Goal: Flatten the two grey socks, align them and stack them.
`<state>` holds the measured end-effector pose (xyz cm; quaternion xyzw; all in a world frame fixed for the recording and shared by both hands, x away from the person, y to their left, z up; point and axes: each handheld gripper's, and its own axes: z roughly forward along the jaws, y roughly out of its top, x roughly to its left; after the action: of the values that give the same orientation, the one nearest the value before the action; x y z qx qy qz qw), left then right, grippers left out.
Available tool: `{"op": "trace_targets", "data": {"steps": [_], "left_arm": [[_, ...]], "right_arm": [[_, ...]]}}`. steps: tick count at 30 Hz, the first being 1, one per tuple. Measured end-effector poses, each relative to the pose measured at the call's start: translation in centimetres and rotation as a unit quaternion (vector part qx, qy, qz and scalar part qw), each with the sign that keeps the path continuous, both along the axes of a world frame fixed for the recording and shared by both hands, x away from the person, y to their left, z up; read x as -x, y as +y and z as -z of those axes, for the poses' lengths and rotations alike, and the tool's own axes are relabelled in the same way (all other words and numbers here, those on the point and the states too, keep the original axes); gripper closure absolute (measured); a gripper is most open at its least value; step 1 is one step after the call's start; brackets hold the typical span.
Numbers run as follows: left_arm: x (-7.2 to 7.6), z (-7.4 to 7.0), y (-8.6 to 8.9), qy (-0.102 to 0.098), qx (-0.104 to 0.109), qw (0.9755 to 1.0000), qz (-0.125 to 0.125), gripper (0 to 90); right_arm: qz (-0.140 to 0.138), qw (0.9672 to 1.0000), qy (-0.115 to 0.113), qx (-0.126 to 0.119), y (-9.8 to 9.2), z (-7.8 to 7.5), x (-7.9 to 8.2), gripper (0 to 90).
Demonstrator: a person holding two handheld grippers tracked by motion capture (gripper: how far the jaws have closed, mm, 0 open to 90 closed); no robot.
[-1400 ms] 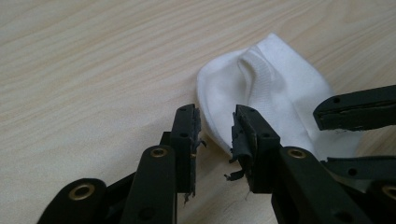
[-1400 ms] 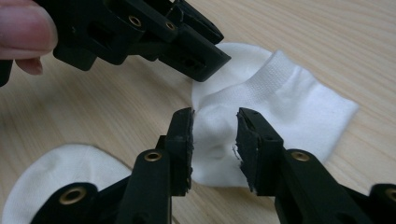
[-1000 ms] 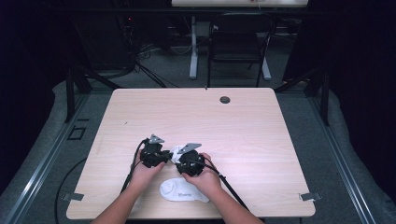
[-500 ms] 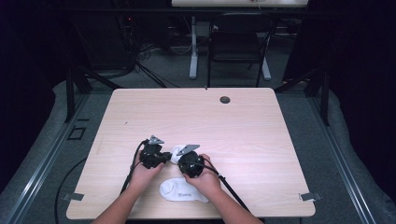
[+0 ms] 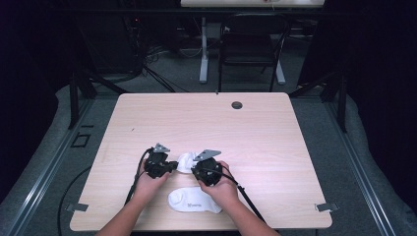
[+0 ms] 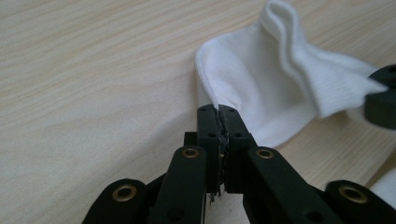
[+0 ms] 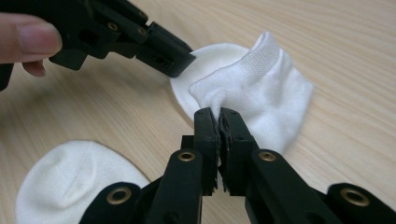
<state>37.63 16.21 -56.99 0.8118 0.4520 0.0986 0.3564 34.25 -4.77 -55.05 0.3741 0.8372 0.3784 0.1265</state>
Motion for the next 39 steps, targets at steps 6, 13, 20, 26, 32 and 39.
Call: {"op": "trace_targets", "data": {"steps": [6, 13, 20, 26, 32, 39], "left_arm": [[0.2, -0.1, 0.3, -0.001, 0.005, 1.0, -0.004, 89.1], [0.4, 0.0, 0.9, 0.001, 0.009, 0.9999, -0.005, 89.4], [0.6, -0.1, 1.0, -0.001, 0.011, 0.9999, -0.001, 89.4], [0.8, 0.0, 0.9, -0.002, 0.01, 0.9999, -0.002, 89.4], [0.8, 0.1, 1.0, 0.001, 0.009, 1.0, 0.001, 89.4], [0.8, 0.2, 1.1, 0.001, 0.01, 1.0, 0.0, 89.4]], "right_arm": [[0.023, 0.9995, -0.005, -0.019, -2.1, -0.7, 0.1, 86.6], [0.041, 0.9986, -0.003, -0.033, -4.1, -0.8, 0.3, 86.5], [0.059, 0.9973, 0.014, -0.042, -5.6, -0.2, 0.4, 85.6], [0.075, 0.9961, 0.023, -0.04, -6.3, 0.4, 0.3, 84.3], [0.1, 0.9936, 0.036, -0.038, -7.2, 1.2, -0.1, 83.6], [0.124, 0.9907, 0.047, -0.029, -8.4, 2.0, -0.5, 79.7]]}}
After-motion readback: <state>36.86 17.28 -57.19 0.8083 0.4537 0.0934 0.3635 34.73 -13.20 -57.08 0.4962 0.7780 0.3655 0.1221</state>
